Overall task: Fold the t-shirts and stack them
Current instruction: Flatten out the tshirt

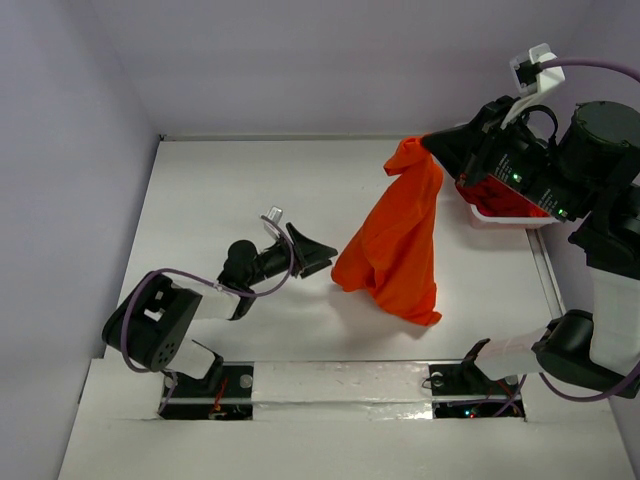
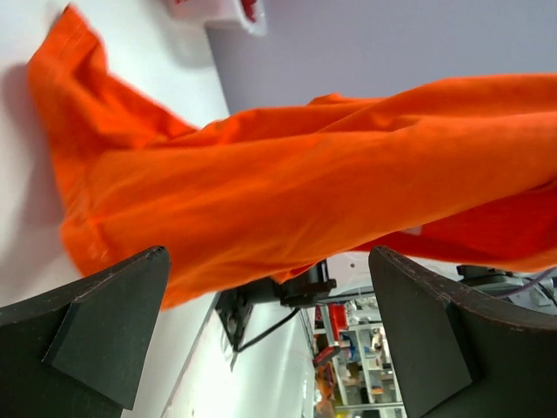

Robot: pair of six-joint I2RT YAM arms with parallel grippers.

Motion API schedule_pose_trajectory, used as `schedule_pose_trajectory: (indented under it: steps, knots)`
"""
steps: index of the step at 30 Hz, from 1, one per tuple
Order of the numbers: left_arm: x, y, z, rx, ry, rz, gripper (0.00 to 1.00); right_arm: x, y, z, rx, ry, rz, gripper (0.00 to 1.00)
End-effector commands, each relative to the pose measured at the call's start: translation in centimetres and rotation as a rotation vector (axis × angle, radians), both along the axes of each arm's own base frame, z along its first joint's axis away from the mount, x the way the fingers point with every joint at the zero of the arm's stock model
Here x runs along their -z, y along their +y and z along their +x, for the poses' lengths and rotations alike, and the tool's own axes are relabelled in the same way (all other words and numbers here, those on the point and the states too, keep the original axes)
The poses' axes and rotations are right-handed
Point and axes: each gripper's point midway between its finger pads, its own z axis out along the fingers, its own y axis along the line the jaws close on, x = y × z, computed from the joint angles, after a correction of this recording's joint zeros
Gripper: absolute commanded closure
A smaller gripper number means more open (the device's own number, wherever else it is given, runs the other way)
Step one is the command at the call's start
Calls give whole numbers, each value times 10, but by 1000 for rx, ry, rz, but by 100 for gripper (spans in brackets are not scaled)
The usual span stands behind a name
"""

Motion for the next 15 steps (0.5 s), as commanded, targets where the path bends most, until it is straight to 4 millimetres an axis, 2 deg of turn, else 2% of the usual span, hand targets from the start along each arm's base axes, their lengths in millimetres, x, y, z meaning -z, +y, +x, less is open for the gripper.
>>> schedule_pose_trajectory:
  steps: [1, 15]
  knots:
    - [-72, 8, -21, 22, -331, -200, 1, -23, -9, -3, 21, -72, 48, 100]
    - [-48, 17, -33, 4, -276, -174, 1, -22, -3, -1, 10, -69, 47, 100]
